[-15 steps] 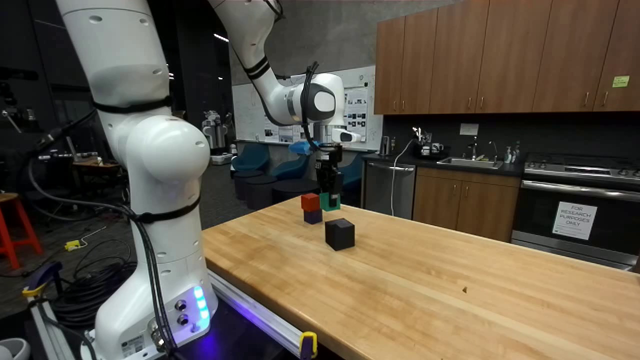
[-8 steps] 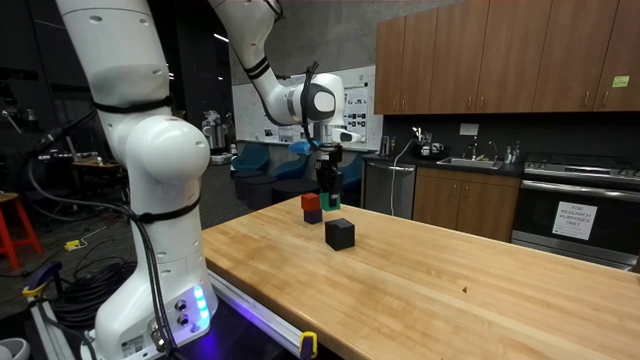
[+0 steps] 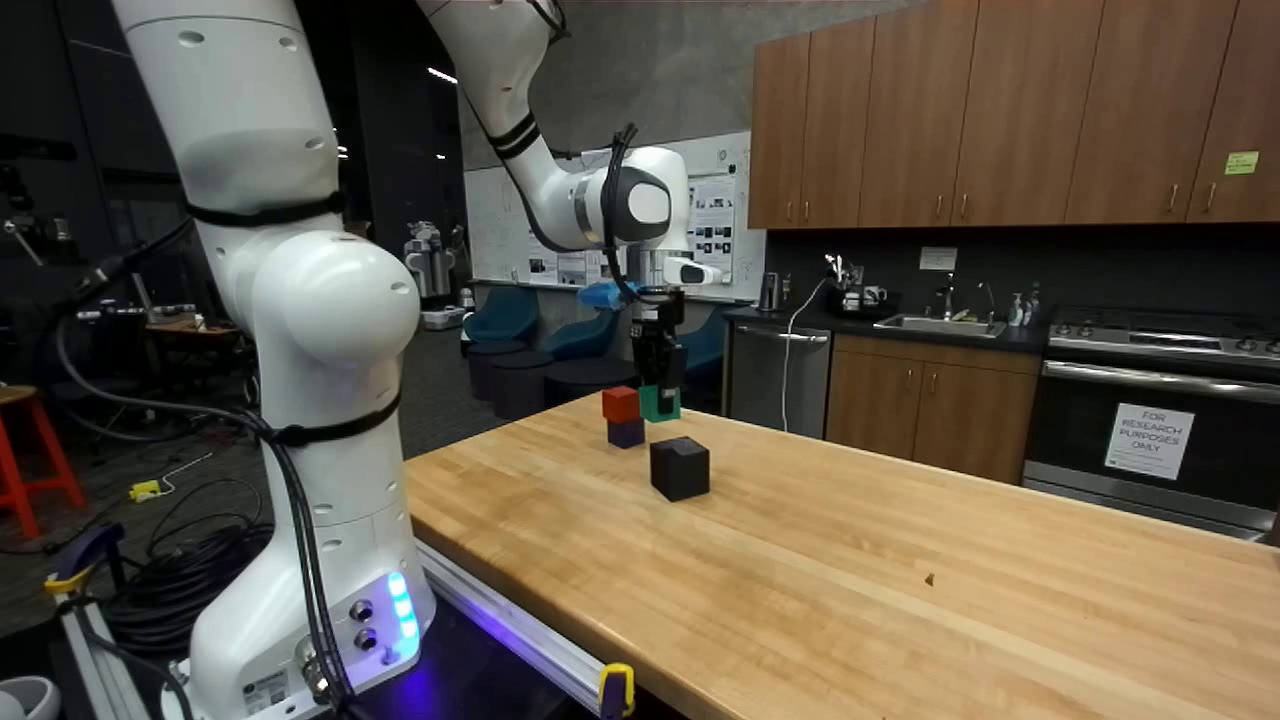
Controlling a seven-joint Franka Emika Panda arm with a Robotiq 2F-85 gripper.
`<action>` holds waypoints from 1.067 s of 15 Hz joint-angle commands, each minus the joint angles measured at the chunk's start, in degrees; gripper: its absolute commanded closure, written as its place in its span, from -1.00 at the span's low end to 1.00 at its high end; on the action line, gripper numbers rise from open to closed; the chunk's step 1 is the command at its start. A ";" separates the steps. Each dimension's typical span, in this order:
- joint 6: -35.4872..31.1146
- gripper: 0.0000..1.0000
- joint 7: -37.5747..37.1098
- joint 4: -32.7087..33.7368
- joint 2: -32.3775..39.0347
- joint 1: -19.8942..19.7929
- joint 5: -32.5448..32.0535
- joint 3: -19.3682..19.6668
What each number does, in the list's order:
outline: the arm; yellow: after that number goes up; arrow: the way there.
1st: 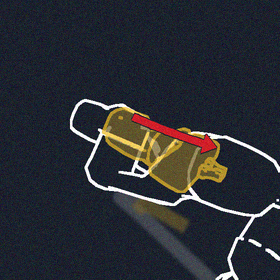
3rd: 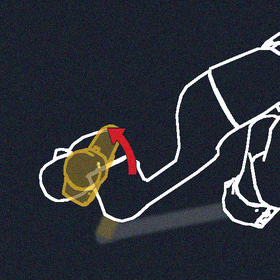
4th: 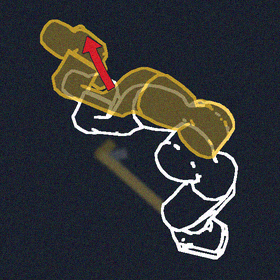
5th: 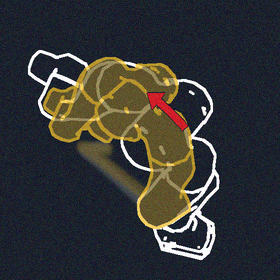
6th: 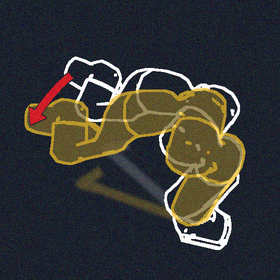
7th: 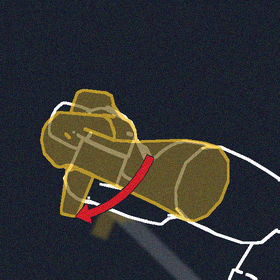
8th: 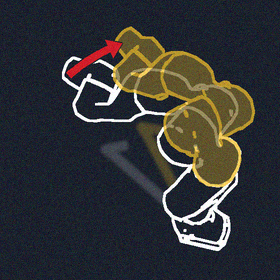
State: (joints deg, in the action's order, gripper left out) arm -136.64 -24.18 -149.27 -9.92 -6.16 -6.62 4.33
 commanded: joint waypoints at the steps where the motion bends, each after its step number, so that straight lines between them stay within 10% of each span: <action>1: 0.37 0.52 2.46 0.61 0.89 -0.64 1.00 -0.11; 16: 0.31 0.52 5.99 6.65 9.22 -0.74 2.45 1.43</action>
State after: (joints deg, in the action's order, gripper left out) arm -136.77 -18.04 -145.10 -3.05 -6.40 -3.66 5.40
